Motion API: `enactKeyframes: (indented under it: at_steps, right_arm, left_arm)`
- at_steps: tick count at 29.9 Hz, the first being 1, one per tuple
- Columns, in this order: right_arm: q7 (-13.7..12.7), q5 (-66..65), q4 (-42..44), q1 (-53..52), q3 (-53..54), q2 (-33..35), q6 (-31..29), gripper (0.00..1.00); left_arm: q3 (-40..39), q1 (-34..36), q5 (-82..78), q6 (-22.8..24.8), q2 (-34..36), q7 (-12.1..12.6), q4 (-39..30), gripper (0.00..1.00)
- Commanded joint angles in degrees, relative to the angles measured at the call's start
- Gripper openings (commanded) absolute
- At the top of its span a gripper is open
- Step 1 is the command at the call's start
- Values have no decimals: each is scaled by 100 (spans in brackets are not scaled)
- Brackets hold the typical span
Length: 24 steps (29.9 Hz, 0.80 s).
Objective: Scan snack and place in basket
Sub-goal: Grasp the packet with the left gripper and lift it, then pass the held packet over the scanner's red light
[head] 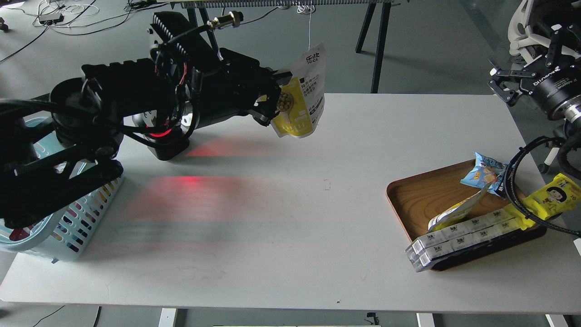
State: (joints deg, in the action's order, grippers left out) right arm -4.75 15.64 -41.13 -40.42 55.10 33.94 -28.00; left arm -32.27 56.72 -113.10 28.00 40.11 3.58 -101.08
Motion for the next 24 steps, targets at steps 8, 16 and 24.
enactKeyframes:
  at_steps: [8,16,24]
  right_arm:
    - [0,-8,8,-1,0,8,0,98]
    - [0,-8,8,-1,0,-1,0,98]
    - [0,-8,8,-1,-8,-1,0,98]
  left_arm:
    - [72,-328,17,0,875,-226,1,0]
    - [63,-758,367,0,1253,-121,1,0]
    - [63,-1093,482,0,1570,-77,1,0]
